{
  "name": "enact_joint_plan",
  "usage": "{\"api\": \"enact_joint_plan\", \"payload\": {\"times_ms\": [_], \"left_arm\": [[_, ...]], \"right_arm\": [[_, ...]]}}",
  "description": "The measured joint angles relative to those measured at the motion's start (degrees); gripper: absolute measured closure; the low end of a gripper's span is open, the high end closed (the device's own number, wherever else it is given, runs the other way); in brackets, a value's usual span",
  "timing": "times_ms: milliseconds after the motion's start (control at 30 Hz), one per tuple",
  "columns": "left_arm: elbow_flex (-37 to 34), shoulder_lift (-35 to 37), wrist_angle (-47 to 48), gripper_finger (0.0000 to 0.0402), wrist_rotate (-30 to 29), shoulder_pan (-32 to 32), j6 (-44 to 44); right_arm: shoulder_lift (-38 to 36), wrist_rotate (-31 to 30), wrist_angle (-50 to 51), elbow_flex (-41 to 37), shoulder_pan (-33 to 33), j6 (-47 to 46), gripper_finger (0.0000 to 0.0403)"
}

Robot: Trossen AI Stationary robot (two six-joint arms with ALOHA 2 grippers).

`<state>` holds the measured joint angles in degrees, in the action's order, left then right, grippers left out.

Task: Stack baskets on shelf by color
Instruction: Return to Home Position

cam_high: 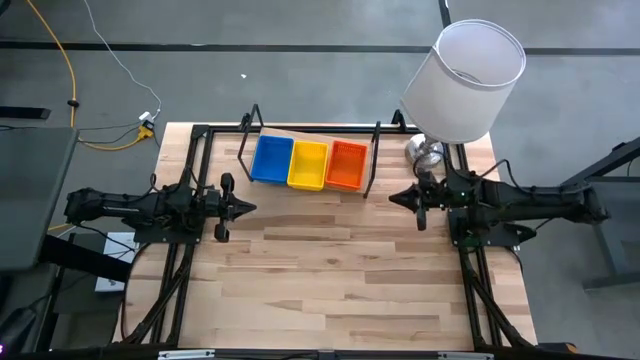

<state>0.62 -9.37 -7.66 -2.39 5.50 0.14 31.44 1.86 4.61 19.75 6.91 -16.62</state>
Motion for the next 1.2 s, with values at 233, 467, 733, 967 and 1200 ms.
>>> {"api": "enact_joint_plan", "payload": {"times_ms": [233, 467, 733, 967, 1200], "left_arm": [[0.0, 0.0, 0.0, 0.0401, 0.0, 0.0, 0.0], [0.0, 0.0, 0.1, 0.0401, 0.0, 0.0, 0.0], [0.0, 0.0, 0.1, 0.0401, 0.0, 0.0, 0.0], [0.1, 0.0, 0.1, 0.0401, 0.0, 0.0, 0.0], [0.1, 0.0, 0.1, 0.0401, 0.0, 0.0, 0.0]], "right_arm": [[0.0, -6.6, -2.3, 0.0, -11.0, 1.7, 0.0403], [-0.7, -10.4, -13.0, -5.4, -19.4, 3.2, 0.0403], [-9.6, -3.8, -16.6, -13.2, -12.4, 2.1, 0.0403], [-16.4, -2.4, -9.6, -13.2, -7.9, 4.9, 0.0403], [-17.7, -6.3, -8.4, -13.2, -10.6, 6.4, 0.0403]]}}
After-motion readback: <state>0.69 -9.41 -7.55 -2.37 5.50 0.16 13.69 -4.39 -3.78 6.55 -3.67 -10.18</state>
